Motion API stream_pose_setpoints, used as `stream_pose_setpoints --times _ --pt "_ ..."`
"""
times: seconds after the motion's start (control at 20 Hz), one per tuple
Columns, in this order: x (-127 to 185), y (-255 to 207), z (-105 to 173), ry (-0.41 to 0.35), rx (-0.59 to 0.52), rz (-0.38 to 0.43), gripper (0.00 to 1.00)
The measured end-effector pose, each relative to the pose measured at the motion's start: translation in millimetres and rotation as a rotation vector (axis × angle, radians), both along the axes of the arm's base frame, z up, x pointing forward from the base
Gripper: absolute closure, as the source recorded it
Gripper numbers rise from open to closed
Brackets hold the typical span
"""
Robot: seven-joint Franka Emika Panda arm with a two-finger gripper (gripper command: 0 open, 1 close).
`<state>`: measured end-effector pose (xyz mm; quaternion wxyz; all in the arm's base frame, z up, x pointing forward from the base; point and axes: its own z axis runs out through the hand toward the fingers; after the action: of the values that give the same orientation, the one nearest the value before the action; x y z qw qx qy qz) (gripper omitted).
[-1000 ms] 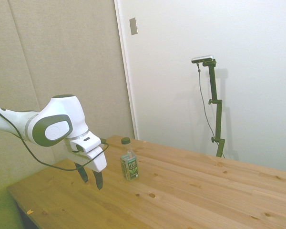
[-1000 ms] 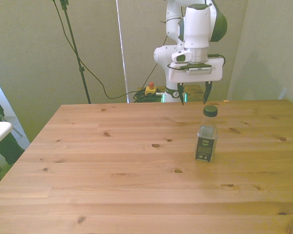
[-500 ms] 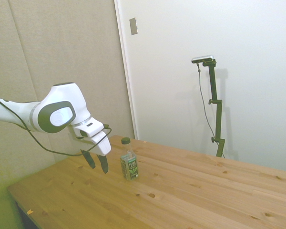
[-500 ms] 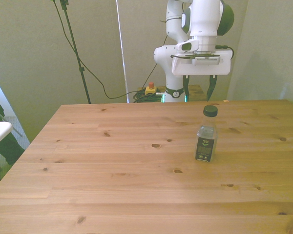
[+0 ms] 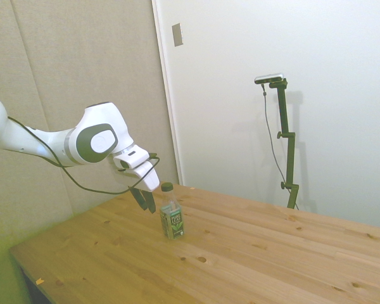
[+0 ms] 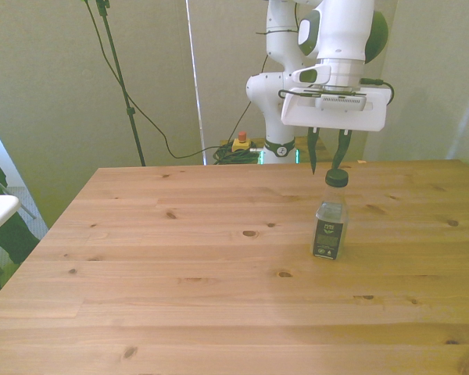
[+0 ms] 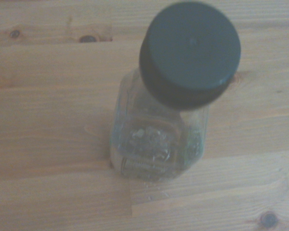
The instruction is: Knock down the bottle
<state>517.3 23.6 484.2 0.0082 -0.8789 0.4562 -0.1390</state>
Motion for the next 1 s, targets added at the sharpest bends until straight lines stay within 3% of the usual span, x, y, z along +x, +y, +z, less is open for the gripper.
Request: stream_pose_setpoints --times 0.6,1.0 --pt "55.3 9.4 12.9 -0.037 -0.019 -0.049 1.0" --pt "121.7 -30.4 10.4 -0.068 -0.033 -0.134 1.0"
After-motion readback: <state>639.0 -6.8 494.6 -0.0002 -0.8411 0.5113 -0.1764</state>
